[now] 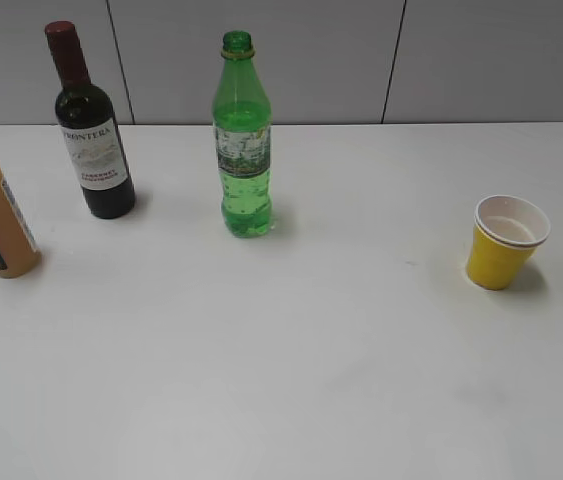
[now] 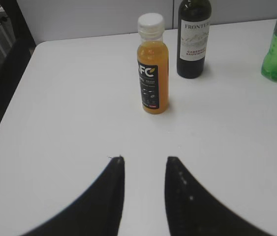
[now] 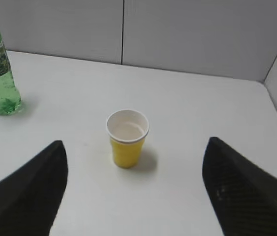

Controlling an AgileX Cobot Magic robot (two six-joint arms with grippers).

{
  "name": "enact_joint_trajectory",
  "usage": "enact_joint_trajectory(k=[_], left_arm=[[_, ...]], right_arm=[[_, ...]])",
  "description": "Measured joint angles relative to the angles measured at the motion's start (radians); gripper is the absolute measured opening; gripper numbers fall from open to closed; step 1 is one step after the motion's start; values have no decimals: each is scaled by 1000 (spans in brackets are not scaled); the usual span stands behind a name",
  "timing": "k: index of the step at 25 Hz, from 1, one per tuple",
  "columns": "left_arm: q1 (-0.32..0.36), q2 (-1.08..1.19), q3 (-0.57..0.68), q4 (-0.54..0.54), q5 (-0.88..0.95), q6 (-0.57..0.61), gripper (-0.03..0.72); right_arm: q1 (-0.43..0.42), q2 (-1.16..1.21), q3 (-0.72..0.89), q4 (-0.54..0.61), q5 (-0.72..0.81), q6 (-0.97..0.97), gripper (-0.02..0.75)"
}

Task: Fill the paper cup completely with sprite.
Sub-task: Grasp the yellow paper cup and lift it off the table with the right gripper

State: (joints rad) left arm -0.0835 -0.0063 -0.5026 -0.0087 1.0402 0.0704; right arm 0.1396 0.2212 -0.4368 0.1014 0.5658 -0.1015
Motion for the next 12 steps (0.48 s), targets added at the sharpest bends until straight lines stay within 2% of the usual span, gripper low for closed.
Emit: enact_joint_trajectory(k=[8,10,12], left_arm=[[0,0,0,0,0,-1,232],[0,0,0,0,0,0,269],[0,0,0,0,0,-1,351]], right_arm=[[0,187,0,38,-261,-49,655],[0,238,0,81,-317,-49,650],[0,294,0,98,-378,-55,647]])
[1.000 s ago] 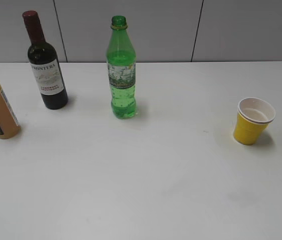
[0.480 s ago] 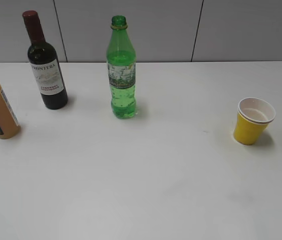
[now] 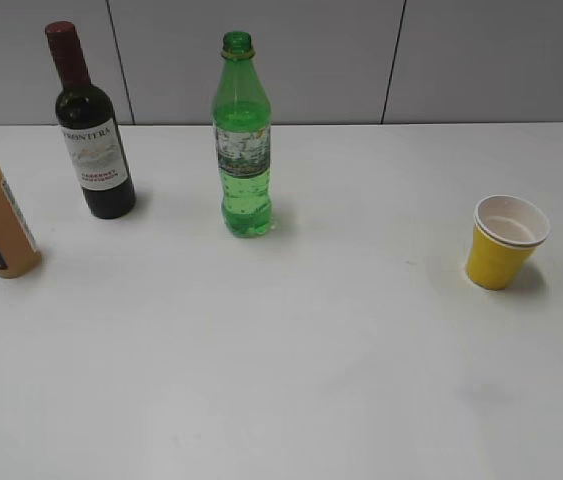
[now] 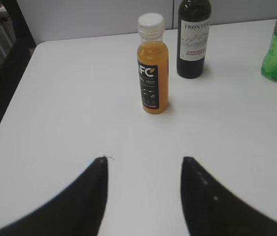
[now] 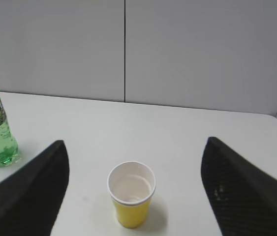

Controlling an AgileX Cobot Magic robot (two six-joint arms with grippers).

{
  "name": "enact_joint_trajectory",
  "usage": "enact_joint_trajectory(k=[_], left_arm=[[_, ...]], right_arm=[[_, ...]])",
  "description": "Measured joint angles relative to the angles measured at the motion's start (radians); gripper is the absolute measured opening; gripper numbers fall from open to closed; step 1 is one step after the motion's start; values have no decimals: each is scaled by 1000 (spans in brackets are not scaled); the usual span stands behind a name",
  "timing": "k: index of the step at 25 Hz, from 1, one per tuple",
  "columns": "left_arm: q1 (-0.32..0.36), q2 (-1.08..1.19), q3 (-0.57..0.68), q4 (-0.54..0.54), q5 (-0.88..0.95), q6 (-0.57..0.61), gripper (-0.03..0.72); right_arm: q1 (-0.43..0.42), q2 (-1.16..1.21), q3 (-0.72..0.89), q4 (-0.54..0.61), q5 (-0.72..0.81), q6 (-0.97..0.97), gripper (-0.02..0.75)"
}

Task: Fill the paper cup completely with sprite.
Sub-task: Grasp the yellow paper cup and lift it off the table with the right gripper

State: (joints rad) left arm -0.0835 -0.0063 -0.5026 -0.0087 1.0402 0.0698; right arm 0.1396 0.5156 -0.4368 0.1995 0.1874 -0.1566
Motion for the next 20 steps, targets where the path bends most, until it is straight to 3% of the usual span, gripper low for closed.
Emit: enact_joint_trajectory(k=[4,6,14,20], left_arm=[[0,0,0,0,0,0,591],[0,0,0,0,0,0,643],[0,0,0,0,0,0,655],[0,0,0,0,0,1,650]], right_arm=[[0,102,0,4,-107,-18,644],[0,147,4,2,-159,-25,641],[18,310,171,-9,-492,-30,628],[115,437,270,-12,-697,-30,624]])
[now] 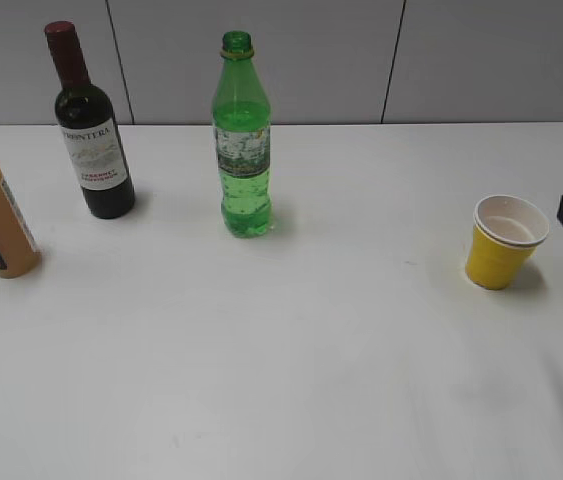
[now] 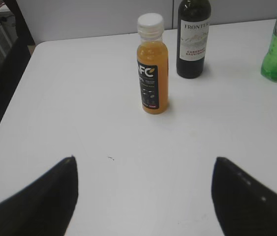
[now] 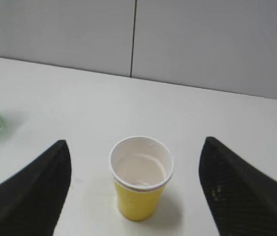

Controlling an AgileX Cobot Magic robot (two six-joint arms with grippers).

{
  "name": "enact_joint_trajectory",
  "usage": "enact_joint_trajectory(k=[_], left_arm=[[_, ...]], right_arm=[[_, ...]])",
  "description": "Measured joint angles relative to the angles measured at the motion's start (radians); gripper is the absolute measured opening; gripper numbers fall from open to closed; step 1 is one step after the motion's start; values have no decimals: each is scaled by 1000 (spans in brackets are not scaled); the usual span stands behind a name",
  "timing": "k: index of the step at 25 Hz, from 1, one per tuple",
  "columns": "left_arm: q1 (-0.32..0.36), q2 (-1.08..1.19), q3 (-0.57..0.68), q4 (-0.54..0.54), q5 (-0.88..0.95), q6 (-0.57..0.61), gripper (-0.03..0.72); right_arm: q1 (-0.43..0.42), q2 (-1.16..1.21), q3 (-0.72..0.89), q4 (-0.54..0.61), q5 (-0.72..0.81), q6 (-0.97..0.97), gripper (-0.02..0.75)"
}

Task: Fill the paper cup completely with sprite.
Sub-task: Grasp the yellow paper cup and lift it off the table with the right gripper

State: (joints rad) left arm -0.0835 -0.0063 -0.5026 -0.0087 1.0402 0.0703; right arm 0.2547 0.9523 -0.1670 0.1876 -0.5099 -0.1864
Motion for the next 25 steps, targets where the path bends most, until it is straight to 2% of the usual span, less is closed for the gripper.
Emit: enact_joint_trajectory(k=[5,25], left_arm=[[0,0,0,0,0,0,642],[0,0,0,0,0,0,604]], right_arm=[[33,132,23,0,-140,21,618],[34,572,27,0,-599,137,616]])
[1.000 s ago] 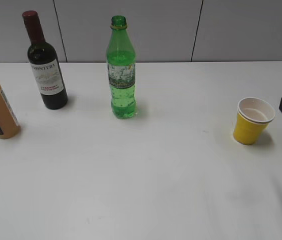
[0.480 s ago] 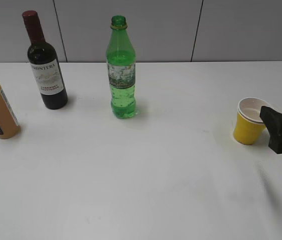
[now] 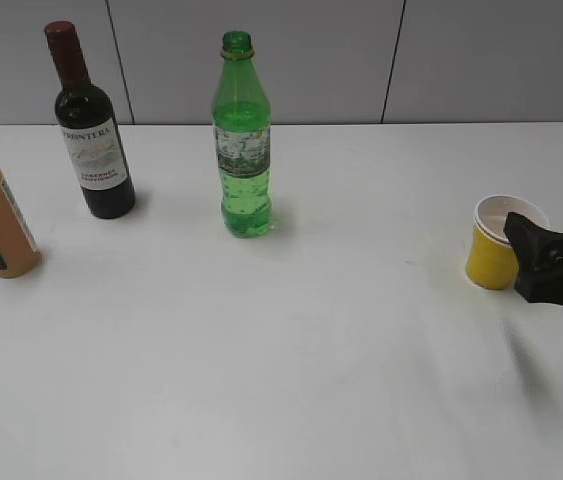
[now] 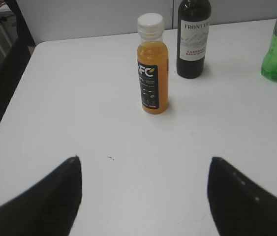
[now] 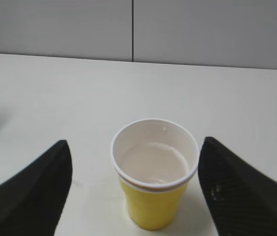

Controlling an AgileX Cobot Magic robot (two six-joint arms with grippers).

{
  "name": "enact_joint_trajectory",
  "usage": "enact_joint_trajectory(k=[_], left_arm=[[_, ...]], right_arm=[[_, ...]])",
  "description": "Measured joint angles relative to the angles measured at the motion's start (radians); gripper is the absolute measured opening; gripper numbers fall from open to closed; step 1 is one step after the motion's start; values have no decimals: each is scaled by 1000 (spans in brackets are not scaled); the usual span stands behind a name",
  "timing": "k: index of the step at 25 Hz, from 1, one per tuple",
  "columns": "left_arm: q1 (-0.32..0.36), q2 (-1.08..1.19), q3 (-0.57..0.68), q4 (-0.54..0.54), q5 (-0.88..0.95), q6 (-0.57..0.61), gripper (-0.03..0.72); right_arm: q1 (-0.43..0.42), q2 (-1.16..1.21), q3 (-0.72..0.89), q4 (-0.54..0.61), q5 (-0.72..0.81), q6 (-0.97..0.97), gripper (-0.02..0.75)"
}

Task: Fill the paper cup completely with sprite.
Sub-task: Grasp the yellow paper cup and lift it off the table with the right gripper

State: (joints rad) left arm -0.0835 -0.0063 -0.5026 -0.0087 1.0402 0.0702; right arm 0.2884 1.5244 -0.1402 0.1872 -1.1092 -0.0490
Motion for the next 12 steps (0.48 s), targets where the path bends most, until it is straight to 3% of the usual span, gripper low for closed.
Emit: enact_joint_trajectory(k=[7,12], left_arm=[[0,0,0,0,0,0,594],[0,0,0,0,0,0,593]], right_arm=[[0,114,-1,-1,-79,11,620],[0,196,-1,-1,-96,20,681]])
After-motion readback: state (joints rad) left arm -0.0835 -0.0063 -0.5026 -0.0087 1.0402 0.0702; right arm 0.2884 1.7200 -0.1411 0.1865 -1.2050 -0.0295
